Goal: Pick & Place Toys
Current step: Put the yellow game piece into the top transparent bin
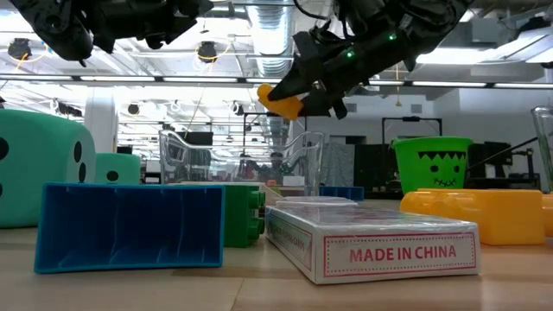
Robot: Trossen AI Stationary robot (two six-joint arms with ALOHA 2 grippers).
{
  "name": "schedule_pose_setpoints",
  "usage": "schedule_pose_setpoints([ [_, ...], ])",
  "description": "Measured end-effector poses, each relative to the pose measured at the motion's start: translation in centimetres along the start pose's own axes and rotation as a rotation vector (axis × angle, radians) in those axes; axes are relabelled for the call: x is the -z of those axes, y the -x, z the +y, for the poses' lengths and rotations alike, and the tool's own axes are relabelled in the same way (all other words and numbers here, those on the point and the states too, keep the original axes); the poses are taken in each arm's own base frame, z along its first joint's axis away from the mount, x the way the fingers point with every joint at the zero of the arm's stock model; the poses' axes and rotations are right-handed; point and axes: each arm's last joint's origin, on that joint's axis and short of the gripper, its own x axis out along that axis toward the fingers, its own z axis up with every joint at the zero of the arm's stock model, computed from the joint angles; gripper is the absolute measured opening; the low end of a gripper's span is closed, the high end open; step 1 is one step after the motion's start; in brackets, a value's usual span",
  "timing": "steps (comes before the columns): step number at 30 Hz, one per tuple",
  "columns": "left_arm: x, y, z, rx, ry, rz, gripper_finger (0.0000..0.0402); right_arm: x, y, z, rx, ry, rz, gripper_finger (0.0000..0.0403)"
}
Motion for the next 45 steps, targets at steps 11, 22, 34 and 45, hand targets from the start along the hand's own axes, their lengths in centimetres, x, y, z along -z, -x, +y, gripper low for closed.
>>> schedule_pose_setpoints([
  [11,0.0,0.0,0.0,0.0,0.0,0.0,0.0315,0.56,0.05,-0.21,0.056,0.081,0.047,0.0266],
  [22,0.0,0.0,0.0,0.0,0.0,0.0,0.0315,0.63,0.06,-0.23,0.058,0.082,0.055,0.0269],
  [34,0.0,0.0,0.01,0.0,0.0,0.0,0.0315,0.57,0.08,-0.35,0.114,0.074,0.035,0.027],
  [45,0.0,0.0,0.01,0.0,0.0,0.0,0.0315,0.49,0.1,-0.54,0.176,0.049,0.013,0.027],
])
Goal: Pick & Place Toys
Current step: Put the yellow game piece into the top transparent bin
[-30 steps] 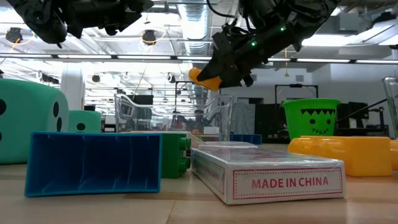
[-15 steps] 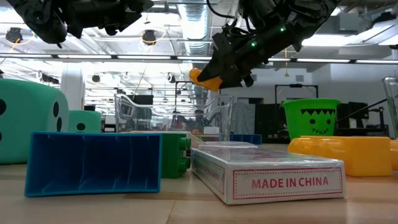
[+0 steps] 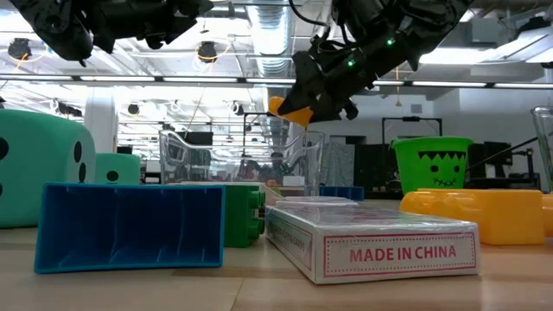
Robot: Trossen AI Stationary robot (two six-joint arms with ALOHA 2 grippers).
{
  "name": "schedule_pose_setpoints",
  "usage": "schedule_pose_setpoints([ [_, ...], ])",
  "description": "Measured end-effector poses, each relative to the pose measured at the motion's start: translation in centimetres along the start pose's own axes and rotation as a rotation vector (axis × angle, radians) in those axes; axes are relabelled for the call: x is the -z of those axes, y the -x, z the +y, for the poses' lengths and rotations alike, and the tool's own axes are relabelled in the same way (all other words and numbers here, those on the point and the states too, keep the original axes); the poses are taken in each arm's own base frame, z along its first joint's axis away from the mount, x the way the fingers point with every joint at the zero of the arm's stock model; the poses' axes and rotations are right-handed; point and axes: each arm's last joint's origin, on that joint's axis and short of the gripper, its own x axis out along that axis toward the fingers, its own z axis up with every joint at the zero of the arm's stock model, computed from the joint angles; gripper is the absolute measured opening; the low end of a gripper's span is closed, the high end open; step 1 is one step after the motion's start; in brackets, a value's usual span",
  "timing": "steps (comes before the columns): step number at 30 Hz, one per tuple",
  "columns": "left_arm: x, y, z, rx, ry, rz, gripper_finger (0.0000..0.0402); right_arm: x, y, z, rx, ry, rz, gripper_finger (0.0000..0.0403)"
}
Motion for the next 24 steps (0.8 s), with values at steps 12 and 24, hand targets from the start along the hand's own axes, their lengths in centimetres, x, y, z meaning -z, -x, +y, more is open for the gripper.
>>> schedule_pose_setpoints([
  [12,0.0,0.0,-0.01,0.0,0.0,0.0,0.0315,0.01,0.01,0.02,0.0,0.0,0.0,0.027],
  [24,0.0,0.0,-0.01,0.0,0.0,0.0,0.0315,-0.04,0.01,-0.09,0.023,-0.035,-0.008,0.027],
])
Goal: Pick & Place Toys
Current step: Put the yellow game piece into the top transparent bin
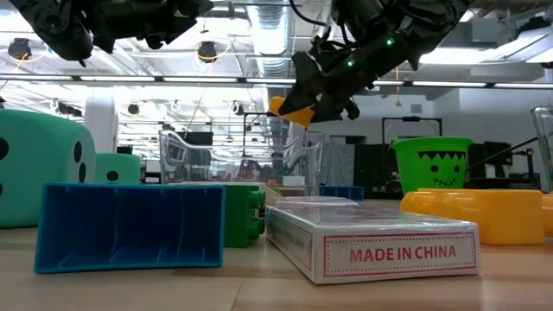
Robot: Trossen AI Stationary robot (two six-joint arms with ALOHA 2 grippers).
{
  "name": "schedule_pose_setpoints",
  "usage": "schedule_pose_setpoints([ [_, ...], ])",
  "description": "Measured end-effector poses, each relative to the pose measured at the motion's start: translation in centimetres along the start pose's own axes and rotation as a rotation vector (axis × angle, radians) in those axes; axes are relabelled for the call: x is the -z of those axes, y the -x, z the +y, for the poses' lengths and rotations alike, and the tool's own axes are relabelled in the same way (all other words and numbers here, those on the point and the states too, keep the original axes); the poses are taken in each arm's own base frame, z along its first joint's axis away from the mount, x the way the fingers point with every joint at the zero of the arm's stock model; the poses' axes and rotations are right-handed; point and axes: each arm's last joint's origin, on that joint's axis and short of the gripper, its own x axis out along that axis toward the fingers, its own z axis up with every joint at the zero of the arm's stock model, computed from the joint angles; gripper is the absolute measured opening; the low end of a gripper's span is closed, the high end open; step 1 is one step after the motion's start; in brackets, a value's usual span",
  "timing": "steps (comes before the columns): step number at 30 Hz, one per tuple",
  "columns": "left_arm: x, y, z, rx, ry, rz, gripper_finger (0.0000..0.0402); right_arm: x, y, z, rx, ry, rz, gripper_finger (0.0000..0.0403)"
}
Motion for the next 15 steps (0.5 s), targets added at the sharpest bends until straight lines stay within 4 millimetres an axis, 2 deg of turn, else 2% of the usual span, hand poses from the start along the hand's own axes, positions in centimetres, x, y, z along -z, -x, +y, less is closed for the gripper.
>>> schedule_pose_setpoints([
  [9,0.0,0.0,0.01,0.0,0.0,0.0,0.0315,0.13,0.29,0.4,0.064,-0.017,-0.027,0.0272],
  [15,0.0,0.0,0.0,0.0,0.001,0.0,0.0315,0.32,0.57,0.95,0.06,-0.009,-0.029,0.0304],
])
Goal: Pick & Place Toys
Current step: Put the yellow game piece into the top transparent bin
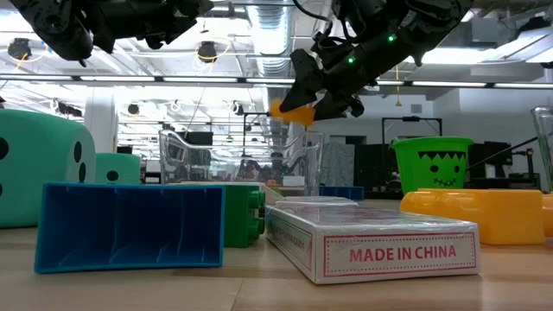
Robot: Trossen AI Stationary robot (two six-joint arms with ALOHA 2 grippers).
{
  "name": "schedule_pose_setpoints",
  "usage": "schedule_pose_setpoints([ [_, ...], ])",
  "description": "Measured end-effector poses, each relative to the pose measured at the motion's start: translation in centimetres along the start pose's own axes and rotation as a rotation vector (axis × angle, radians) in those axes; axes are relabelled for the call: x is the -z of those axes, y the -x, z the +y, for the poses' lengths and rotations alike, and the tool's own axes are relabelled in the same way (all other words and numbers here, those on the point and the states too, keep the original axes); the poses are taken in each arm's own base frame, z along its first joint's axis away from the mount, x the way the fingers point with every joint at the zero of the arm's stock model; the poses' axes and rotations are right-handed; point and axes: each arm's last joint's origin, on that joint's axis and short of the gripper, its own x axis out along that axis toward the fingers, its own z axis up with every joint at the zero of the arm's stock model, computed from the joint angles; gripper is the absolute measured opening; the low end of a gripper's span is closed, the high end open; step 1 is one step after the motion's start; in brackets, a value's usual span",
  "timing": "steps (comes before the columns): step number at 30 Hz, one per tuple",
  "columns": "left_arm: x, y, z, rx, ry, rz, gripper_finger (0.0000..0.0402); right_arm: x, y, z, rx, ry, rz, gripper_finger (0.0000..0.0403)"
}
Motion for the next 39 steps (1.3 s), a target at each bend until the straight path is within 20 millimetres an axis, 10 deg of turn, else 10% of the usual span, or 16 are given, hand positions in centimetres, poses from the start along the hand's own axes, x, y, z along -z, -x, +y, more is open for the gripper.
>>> schedule_pose_setpoints([
  [25,0.0,0.0,0.0,0.0,0.0,0.0,0.0315,0.4,0.7,1.0,-0.033,0.124,0.008,0.0362],
  [39,0.0,0.0,0.0,0.0,0.001,0.001,0.0315,0.1,5.2,1.7,-0.081,0.194,0.123,0.0362],
])
